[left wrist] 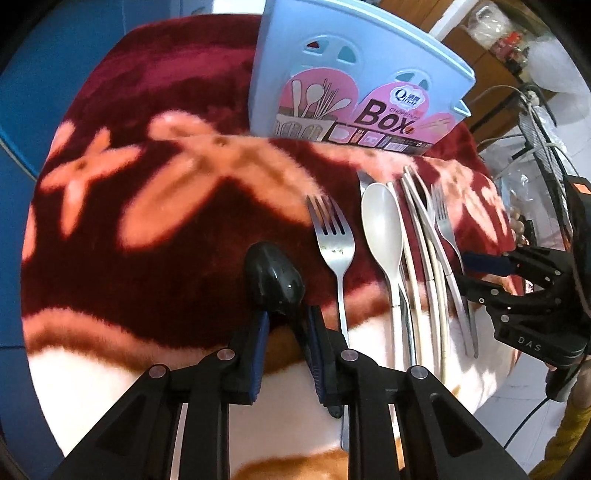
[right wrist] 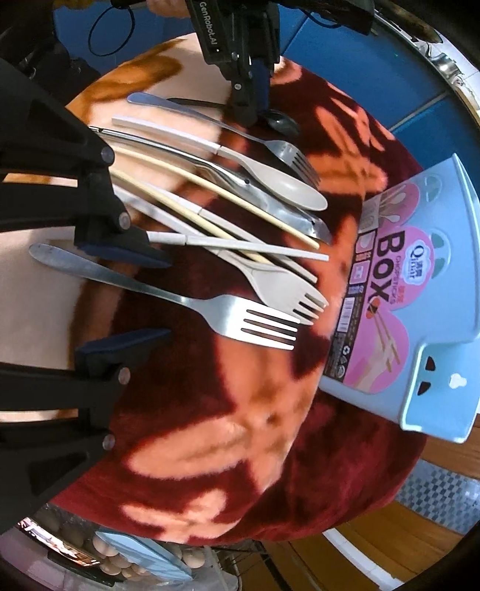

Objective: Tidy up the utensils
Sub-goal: 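Move the left tool to the black spoon while the right tool approaches a silver fork, then close the left tool on the black spoon while the right tool grasps the silver fork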

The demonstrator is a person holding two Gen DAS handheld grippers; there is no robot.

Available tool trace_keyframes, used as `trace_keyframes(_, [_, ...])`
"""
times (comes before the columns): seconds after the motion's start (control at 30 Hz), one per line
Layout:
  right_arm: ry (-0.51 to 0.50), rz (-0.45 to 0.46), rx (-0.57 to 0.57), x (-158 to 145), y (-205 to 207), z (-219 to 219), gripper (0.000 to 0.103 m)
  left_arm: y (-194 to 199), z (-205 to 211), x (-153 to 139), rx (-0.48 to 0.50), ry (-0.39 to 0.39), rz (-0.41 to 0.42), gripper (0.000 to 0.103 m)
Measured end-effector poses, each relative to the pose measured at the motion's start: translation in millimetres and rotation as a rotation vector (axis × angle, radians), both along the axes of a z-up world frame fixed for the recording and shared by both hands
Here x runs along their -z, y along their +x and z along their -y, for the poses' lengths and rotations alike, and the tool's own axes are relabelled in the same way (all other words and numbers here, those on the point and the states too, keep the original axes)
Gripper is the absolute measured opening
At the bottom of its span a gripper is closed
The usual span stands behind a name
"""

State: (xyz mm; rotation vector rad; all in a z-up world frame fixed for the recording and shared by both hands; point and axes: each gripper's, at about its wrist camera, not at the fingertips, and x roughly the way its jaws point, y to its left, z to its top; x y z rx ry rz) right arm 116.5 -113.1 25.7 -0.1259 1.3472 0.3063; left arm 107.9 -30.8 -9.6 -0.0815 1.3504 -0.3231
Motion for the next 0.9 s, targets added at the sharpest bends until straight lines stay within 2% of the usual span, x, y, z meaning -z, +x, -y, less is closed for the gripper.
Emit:
trace_keyframes(0.07, [0.017,-0.022,0.008,1.0,4.3,1.5,0.035,3.6,3.8,0.7,0.003,0.01,-0.018,0.021])
trace_keyframes(0.27, [0.063,-0.078,0.061,2.1,20.5,15.2,0.02,13.2,22.4,3.4,0.03,0.04,-0.034,0.021])
trace_keyframes(0.4, [0.073,-0.068,0.077,1.8,23.6,19.5,0.014,9.9,28.1,4.4,0.055,0.075,0.0,0.011])
trace_keyframes(0.57, [0.078,-0.01,0.112,1.9,16.1,21.0,0.008,8.1,18.5,4.5,0.038,0.007,0.035,0.005])
trace_keyframes(0.73, [0.114,0.078,0.156,-1.0,-6.6,25.7,0.006,-2.5,7.5,-2.4,0.042,-0.04,0.144,0.003])
trace_keyframes(0.9, [0.224,0.162,0.228,-3.6,-27.4,35.7,0.006,-12.8,-5.0,-15.0,0.051,-0.106,0.248,0.003])
